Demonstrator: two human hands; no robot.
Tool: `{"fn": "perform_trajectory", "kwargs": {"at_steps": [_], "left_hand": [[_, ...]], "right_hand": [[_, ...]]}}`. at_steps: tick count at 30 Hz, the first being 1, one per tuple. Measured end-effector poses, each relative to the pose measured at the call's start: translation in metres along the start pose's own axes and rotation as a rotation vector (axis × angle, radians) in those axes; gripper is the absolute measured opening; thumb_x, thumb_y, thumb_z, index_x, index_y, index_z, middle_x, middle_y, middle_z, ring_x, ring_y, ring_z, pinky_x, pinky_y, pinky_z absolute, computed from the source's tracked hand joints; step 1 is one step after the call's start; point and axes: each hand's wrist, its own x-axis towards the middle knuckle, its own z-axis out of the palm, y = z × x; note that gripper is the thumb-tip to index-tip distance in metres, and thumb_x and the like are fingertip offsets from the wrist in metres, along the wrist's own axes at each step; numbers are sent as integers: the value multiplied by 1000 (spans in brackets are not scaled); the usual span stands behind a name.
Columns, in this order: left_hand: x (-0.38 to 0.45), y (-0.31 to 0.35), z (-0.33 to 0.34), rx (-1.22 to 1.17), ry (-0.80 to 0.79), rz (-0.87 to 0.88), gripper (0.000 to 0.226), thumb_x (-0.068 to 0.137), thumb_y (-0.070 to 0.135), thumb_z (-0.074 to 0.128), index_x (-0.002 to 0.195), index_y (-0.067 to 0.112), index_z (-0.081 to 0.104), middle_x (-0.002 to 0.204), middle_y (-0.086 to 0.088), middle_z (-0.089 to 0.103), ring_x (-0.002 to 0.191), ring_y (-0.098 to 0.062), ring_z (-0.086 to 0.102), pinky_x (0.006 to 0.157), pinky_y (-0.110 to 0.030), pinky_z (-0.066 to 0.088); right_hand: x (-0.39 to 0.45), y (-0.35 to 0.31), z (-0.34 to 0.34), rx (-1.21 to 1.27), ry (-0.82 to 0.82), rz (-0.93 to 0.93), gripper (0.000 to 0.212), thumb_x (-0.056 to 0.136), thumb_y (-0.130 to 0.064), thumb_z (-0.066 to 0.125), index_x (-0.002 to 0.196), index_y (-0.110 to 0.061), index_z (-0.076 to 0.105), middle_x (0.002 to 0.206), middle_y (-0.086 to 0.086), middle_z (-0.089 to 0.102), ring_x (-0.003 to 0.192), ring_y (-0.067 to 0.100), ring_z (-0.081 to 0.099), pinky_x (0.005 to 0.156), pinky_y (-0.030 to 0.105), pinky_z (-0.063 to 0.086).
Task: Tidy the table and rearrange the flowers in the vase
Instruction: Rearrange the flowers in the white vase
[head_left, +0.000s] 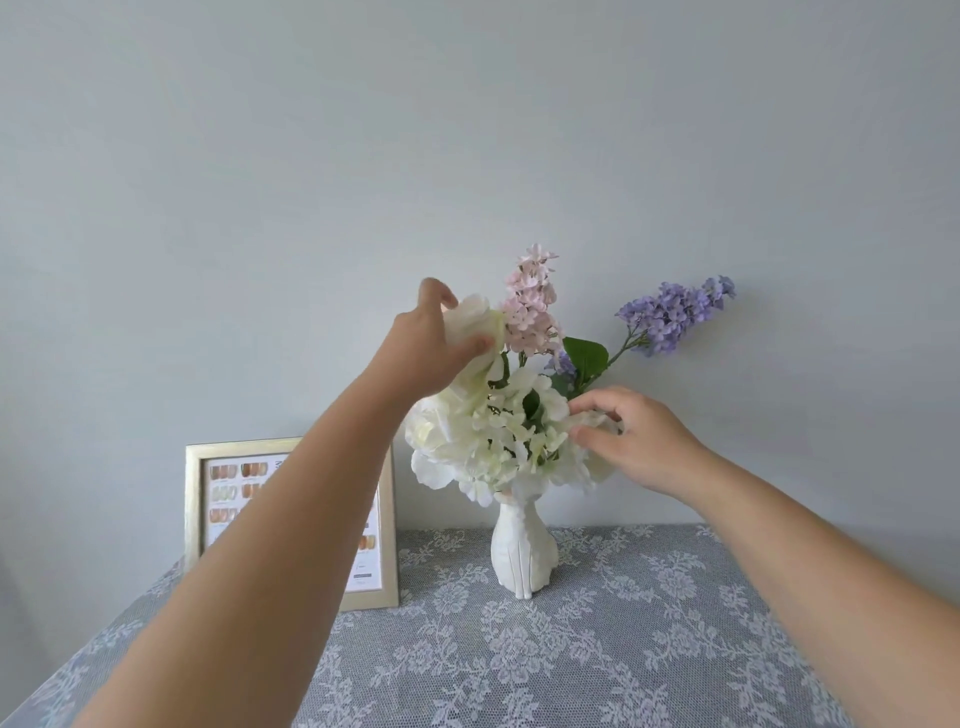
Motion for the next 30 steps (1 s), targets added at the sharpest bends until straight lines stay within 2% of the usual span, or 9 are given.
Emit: {"fn": "perform_trajectory", "kwargs": {"at_steps": [3, 7, 9, 14, 17, 20, 23, 26, 30], "left_hand": [[8, 3, 4, 56, -64, 27, 41, 95, 47, 53, 110, 15, 33, 75, -7, 56, 58, -22, 53, 52, -32, 40], [3, -3, 15, 246, -133, 20, 30, 98, 53, 36, 104, 23, 36, 66, 4, 57, 67, -11, 50, 75, -39, 28], [-3, -7, 18, 317, -139, 31, 29, 97, 55, 31, 102, 27, 36, 62, 7, 59, 72, -10, 49, 78, -39, 20], [-21, -12, 28, 398, -226, 86, 30, 96, 57, 27, 98, 29, 39, 73, 8, 61, 99, -22, 40, 80, -39, 19], [-29, -15, 33, 393, -241, 87, 28, 97, 54, 24, 100, 30, 38, 78, 12, 58, 105, -22, 36, 82, -40, 18], [-32, -16, 33, 361, -256, 68, 28, 98, 54, 21, 99, 32, 39, 82, 15, 59, 109, -20, 34, 82, -39, 17], [-32, -18, 21, 290, -153, 98, 27, 97, 55, 30, 104, 37, 49, 95, 20, 56, 111, -18, 34, 84, -39, 19], [-33, -21, 9, 196, -96, 219, 27, 97, 39, 51, 123, 34, 57, 123, 10, 61, 115, -20, 50, 95, -39, 36], [-40, -18, 16, 140, -140, 244, 33, 97, 23, 57, 129, 26, 64, 125, 0, 67, 116, -19, 60, 93, -22, 38]], "right_hand": [[0, 2, 1, 0, 5, 7, 18, 85, -29, 63, 99, -40, 62, 113, -7, 59, 103, 10, 54, 85, 28, 40], [0, 4, 0, 8, -1, 12, 19, 85, -29, 63, 101, -40, 63, 114, -7, 58, 103, 9, 54, 84, 27, 38], [0, 6, 0, 15, -2, 11, 20, 85, -28, 63, 99, -42, 61, 114, -7, 58, 98, 8, 53, 82, 26, 37], [0, 6, 1, 20, 8, 9, 24, 83, -29, 64, 91, -50, 56, 111, -9, 58, 86, -3, 51, 72, 19, 35], [-1, 5, 2, 25, 8, 9, 24, 83, -30, 64, 88, -52, 56, 108, -10, 57, 79, -8, 48, 68, 16, 33], [0, 3, 1, 12, 6, -5, 22, 83, -30, 65, 92, -49, 58, 109, -9, 58, 85, -8, 50, 68, 13, 33], [1, 3, -2, -1, 20, -4, 20, 83, -30, 65, 96, -45, 62, 111, -10, 58, 89, -8, 50, 69, 10, 33], [2, 3, -5, -19, 31, 12, 24, 83, -25, 64, 101, -42, 64, 111, -12, 57, 90, -5, 52, 66, 9, 34], [3, 0, -2, -47, 38, 5, 25, 83, -22, 67, 97, -41, 64, 105, -14, 59, 84, -7, 52, 59, 5, 34]]}}
